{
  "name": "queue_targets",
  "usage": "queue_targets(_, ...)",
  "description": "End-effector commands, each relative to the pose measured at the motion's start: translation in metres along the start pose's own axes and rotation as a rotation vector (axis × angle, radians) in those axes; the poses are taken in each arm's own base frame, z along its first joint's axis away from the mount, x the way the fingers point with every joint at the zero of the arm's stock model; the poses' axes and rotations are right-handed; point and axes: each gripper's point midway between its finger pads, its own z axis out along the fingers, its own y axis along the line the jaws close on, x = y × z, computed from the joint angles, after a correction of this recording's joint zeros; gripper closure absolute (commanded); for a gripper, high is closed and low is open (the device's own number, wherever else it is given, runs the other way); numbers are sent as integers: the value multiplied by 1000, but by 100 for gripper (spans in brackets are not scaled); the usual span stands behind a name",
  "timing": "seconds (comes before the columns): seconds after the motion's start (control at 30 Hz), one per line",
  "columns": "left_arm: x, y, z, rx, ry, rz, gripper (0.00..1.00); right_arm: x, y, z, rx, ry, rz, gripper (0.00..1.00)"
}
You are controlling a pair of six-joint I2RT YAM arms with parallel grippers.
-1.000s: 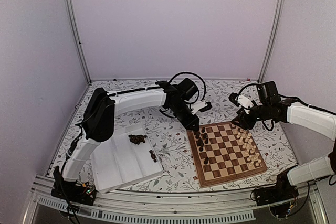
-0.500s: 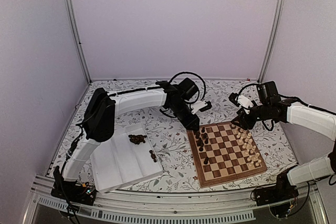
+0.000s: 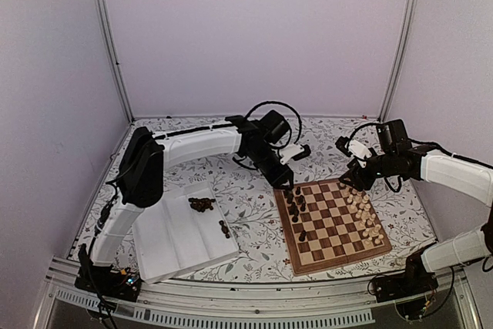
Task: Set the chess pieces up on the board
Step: Place the chess piece on the chessboard, then pick up the chess piece from the storage box.
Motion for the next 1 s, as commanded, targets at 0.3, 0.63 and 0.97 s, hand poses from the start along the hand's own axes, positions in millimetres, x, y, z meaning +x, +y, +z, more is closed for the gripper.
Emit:
queue_targets(0.3, 11, 2, -120, -161, -105, -17, 63, -8, 0, -3, -11, -24, 2, 42)
queue_targets(0.63, 164, 6, -132, -272, 126, -298, 68, -10, 4, -2, -39, -30, -3, 42)
queue_targets(0.97, 192, -6, -130, -252, 17, -658, 72, -10, 6, -4, -44, -32, -7, 42)
